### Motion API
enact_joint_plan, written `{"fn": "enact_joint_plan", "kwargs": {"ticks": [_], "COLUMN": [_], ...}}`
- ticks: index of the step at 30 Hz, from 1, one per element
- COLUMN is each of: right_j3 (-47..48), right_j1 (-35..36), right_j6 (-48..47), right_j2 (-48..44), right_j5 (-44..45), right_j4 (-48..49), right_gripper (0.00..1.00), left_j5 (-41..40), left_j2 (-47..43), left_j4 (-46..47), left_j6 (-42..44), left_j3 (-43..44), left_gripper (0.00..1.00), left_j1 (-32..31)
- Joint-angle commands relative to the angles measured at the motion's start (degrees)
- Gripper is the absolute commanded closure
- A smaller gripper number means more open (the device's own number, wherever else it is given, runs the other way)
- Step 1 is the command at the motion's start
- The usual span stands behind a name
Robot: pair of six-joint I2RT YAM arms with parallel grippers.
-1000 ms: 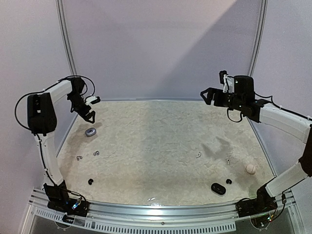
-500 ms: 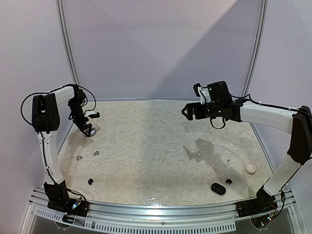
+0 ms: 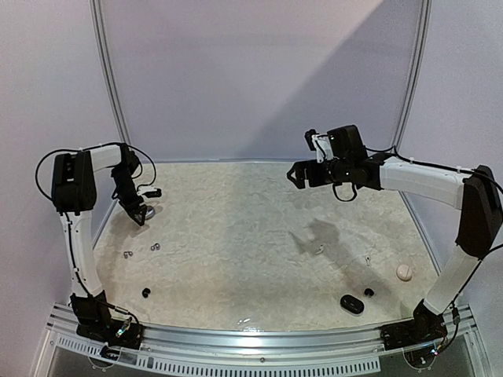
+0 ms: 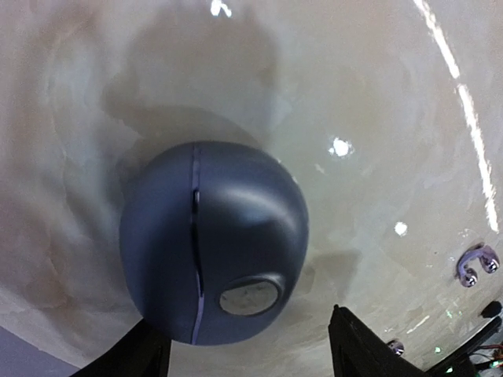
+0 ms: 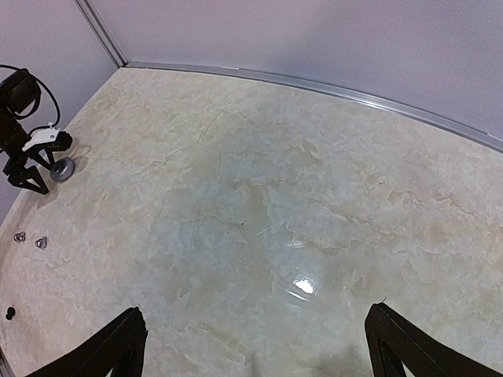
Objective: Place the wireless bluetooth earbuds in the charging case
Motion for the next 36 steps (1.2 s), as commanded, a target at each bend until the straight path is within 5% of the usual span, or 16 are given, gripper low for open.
{"fn": "enact_joint_plan", "kwargs": {"ticks": [1,10,22,31,36], "right_j3": [1.6,-0.2,-0.7,-1.1,0.2], "right_j1": [0.4,0.4,0.4,0.4,0.5], "right_j6": [-0.7,0.6,1.1,1.6,2.8], "right_j2": [1.1,-0.2,-0.3,-1.1,-0.9], "right_j5": [0.0,1.3,1.3,2.1,1.9], "right_j4": [-0.8,-1.4,-1.3,-2.3,-2.2], "right_gripper": [0.01,0.01,0.01,0.01,0.01], "left_j5": [0.2,0.1,-1.5,-0.6,2.2], "left_j2": [-0.2,1.0,2.5,1.1,-3.4], "left_j4": [3.2,2.9,7.2,6.0,6.4], "left_j6": [0.5,1.3,0.5,2.5,2.6], "left_j3": [-0.5,-0.1,1.7,0.1,0.3], "left_gripper": [0.33,0.42,0.36,0.74,0.76], "left_j1": [-0.3,-0.4,-2.6,-2.9,-4.3]}}
